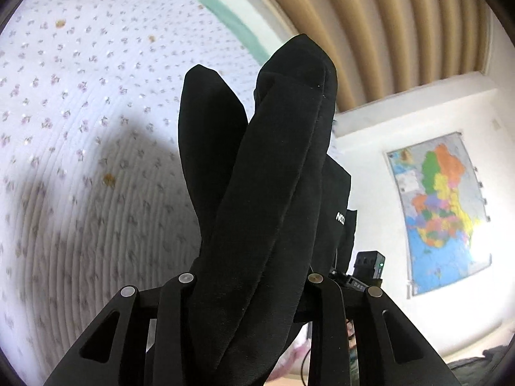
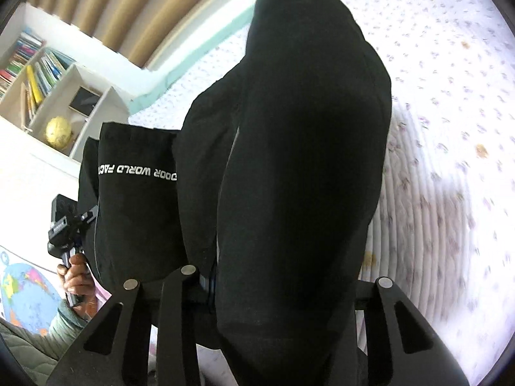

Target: Fold large clothes

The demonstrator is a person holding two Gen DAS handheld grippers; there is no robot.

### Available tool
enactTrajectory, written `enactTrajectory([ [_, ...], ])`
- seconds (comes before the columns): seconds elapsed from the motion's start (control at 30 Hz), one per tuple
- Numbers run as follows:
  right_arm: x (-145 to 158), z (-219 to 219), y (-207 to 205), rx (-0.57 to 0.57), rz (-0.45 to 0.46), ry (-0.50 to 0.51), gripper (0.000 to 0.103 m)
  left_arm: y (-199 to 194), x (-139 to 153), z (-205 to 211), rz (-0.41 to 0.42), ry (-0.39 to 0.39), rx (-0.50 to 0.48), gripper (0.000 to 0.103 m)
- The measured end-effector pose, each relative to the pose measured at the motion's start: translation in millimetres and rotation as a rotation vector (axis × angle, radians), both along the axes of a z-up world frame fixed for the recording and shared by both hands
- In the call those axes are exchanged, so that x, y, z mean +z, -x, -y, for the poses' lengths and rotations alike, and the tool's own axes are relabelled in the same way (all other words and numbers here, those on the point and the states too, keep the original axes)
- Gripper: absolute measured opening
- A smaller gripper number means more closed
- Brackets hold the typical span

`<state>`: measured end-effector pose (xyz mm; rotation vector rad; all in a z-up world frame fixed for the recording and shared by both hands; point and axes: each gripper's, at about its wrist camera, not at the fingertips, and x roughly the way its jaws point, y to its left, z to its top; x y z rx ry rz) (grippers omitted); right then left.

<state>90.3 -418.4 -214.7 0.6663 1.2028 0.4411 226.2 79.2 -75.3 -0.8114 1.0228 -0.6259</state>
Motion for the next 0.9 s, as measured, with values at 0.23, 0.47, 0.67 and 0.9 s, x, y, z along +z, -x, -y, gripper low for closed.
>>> enactTrajectory([
  [0.23, 38.9, 5.6, 43.1, -0.006, -0.011, 0.018, 0.041, 60.8, 9.6, -12.1, -0.014, -0.003, -0.03, 0.032],
  [0.47, 7.4, 11.8, 53.4, 0.01, -0.08, 0.047, 0.041, 93.3, -45.5, -27.1, -0.098, -0.026, -0.01, 0.032],
  [0.67, -33.3, -0.7, 56.4, -0.003, -0.061, 0.105, 0.04, 102.2, -115.6, -63.7, -0.113, 0.027, 0.072, 0.032],
  [0.9, -92.4, 25.8, 66.9, -0.057, -0.045, 0.065, 0.047, 101.9, -184.9, -84.8, -0.121, 0.087, 0.119, 0.046],
])
